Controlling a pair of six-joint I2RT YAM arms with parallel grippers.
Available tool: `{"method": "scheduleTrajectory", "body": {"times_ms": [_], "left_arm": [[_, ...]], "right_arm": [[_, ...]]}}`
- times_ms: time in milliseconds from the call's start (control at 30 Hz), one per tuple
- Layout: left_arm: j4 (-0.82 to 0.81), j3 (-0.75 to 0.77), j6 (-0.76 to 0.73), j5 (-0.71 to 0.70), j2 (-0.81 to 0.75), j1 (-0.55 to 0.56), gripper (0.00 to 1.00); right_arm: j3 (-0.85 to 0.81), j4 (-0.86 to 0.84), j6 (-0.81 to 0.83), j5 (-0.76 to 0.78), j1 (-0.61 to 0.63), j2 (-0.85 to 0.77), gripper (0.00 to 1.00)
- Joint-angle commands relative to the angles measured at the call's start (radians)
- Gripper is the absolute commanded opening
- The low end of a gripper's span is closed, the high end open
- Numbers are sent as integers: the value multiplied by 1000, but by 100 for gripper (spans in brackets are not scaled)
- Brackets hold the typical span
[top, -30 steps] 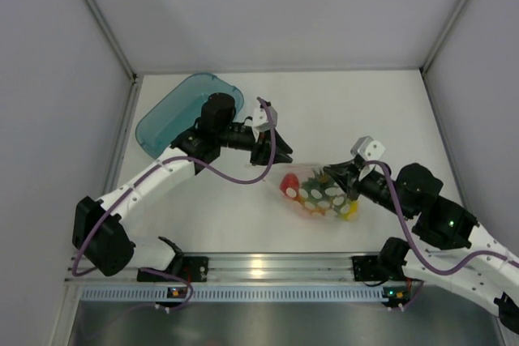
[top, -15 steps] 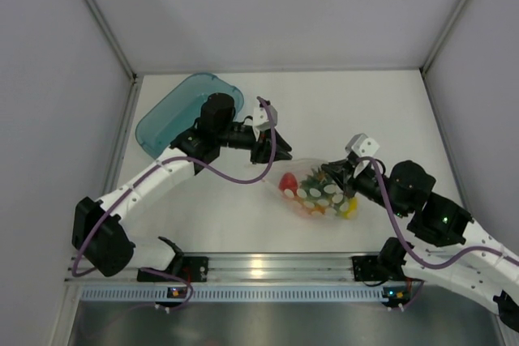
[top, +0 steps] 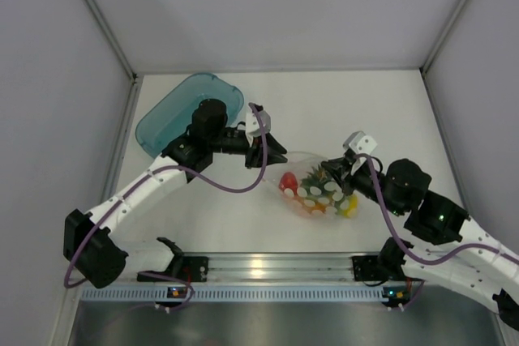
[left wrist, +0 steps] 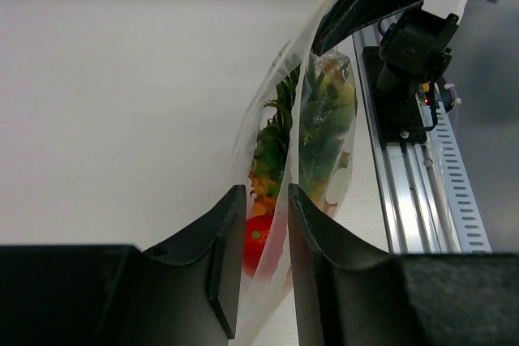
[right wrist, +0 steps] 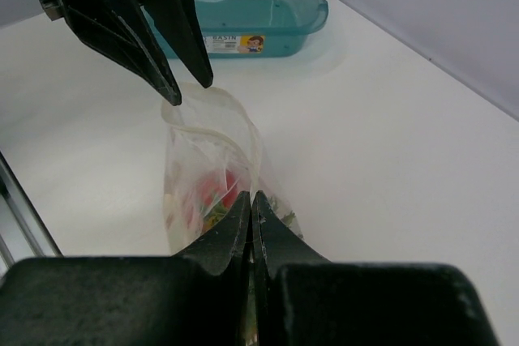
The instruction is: Open the zip-top bag and remove the fake food
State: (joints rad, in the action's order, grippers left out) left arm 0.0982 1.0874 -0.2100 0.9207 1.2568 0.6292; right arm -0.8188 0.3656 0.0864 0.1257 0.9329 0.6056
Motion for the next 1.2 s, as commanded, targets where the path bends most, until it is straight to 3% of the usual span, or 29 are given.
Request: {"method": "scheduleTrajectory", "body": {"times_ms": [0,300,467,567,600,733,833,867,1100,1133,1167], "left_arm": [[-26,-30,-26,21,-23,3,33],[-26,-9,-23,-19,30,1,31],[-26,9,-17,27,79,1,28],[-26,8,-17,41,82,1,5],[-26,9,-16,34,81,1,1],[-25,23,23,-52,73,3,0],[-41,35,144,-203,59,3,0],[-46,34,206,-251,50,4,0],[-51,25,460,-549,16,4,0],[-51,23,489,-580,12,4,0],[-51,22,553,-642,4,4,0]], "right_arm": [[-17,-60,3,5,-11,-9,0],[-6,-76,6,-58,-9,-26,0],[-8,-97,12,-81,-9,-29,0],[-26,-94,27,-80,-9,-7,0],[-29,-96,32,-74,-9,3,0],[-58,-109,33,17,-11,49,0],[-112,-106,20,104,-20,130,7],[-132,-105,6,112,-31,185,16],[-416,27,-333,206,-149,481,37],[-448,35,-368,206,-167,499,42],[-457,36,-402,204,-172,522,53]]}}
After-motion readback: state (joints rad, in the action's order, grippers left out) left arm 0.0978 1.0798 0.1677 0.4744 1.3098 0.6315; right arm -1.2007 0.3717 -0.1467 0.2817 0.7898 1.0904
